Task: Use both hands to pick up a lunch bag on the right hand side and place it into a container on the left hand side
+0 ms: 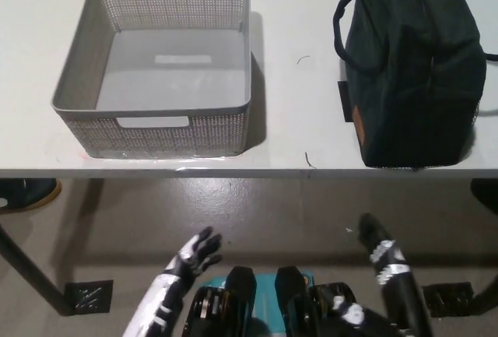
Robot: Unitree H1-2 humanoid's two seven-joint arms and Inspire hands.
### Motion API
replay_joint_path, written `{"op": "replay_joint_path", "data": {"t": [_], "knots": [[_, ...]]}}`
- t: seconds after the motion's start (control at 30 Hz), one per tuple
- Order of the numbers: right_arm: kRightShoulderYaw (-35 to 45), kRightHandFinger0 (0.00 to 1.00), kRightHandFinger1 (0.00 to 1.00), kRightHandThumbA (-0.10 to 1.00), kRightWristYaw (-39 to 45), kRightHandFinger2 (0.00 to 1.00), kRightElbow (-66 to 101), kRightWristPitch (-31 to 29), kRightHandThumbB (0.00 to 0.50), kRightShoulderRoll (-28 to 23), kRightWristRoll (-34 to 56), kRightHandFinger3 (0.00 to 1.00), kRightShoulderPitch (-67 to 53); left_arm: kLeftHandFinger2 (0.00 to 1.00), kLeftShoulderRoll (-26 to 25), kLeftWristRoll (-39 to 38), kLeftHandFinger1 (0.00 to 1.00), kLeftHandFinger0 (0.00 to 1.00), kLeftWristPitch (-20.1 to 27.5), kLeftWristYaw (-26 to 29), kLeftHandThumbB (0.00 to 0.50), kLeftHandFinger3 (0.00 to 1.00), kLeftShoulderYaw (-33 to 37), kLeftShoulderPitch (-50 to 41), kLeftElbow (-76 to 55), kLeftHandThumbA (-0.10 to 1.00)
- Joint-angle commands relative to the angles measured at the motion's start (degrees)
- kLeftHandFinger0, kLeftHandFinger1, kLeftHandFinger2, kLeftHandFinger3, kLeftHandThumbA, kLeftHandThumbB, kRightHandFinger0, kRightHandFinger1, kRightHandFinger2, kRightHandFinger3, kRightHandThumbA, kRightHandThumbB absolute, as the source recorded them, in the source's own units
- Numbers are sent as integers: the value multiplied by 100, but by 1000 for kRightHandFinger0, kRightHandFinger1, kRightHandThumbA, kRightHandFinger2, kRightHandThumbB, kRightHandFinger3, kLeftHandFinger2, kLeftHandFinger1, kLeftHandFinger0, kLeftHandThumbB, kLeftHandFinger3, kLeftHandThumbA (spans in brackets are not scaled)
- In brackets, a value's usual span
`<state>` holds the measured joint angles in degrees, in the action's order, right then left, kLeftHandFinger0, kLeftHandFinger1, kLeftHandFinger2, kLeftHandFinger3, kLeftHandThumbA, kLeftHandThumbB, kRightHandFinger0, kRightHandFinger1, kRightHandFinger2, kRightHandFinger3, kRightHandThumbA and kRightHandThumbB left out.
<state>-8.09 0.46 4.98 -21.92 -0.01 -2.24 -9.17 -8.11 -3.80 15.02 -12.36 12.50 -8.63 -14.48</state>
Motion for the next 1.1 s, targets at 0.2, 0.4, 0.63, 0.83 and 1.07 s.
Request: {"op": "replay_joint_path", "data": {"t": [0.2,0.4,0.63,0.83,1.07], "knots": [[1015,1000,1000,1000,-299,1000,1759,-295,228,-355,429,1000,24,1000,269,117,1000,1000,-1494,-481,342,1000,731,1686,-1355,1000],[1794,1000,1000,1000,-531,1000,1707,-20,277,-559,698,1000,500,1000,603,559,1000,1000,-1846,-436,302,1000,791,3207,-401,1000],[2344,1000,1000,1000,-597,1000,1153,506,327,-896,931,1000,1327,1000,963,921,1000,1000,-1872,-84,332,1000,601,4677,1088,1000],[2679,1000,1000,1000,-576,1000,302,864,195,-1226,1314,1000,2068,1000,1099,1197,1000,1000,-1278,284,339,1000,328,5743,2671,1000],[2822,1000,1000,1000,-319,1000,-946,1234,133,-1687,1775,1000,2965,1000,1209,1363,1000,1000,-882,920,314,1000,-14,6770,4413,1000]]}}
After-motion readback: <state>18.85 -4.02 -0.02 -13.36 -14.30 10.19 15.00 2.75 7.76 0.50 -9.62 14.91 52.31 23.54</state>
